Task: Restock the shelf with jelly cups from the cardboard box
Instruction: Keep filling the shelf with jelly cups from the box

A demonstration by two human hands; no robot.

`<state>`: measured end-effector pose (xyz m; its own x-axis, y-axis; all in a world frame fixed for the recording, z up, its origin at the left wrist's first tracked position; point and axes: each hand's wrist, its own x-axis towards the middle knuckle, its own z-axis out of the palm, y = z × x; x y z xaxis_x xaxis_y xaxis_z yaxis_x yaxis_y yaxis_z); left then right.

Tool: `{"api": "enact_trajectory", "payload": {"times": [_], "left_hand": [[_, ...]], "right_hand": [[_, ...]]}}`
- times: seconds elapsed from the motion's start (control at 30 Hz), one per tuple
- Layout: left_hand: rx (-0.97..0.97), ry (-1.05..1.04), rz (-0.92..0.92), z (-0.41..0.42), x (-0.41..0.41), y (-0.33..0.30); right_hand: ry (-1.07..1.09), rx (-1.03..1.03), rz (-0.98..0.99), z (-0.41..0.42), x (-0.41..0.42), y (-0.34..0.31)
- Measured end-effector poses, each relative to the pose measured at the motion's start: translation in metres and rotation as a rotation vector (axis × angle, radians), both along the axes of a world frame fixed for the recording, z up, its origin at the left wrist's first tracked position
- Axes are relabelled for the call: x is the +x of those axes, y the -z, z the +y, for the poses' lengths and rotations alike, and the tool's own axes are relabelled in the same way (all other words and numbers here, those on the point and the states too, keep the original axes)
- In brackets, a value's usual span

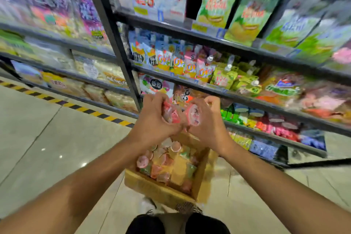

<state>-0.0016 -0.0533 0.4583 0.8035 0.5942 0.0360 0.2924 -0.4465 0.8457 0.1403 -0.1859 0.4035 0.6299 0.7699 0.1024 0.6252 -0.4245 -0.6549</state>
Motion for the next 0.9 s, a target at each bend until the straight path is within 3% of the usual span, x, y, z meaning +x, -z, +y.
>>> {"api": "enact_trajectory", "payload": {"times": [0.37, 0.6, 0.9], "left_hand": [[0.332, 0.254, 0.041, -0.026, 0.02, -0.105], [0.401, 0.281, -0.044, -0.081, 0.048, -0.151], [0.502, 0.258, -0.025, -0.183, 0.113, -0.2]], "right_hand": [[0.086, 0.094, -0.051, -0.07, 0.005, -0.125], [0.125, 0.154, -0.133, -0.129, 0.042, -0.176], [0.091, 0.224, -0.154, -0.237, 0.105, -0.223]]}}
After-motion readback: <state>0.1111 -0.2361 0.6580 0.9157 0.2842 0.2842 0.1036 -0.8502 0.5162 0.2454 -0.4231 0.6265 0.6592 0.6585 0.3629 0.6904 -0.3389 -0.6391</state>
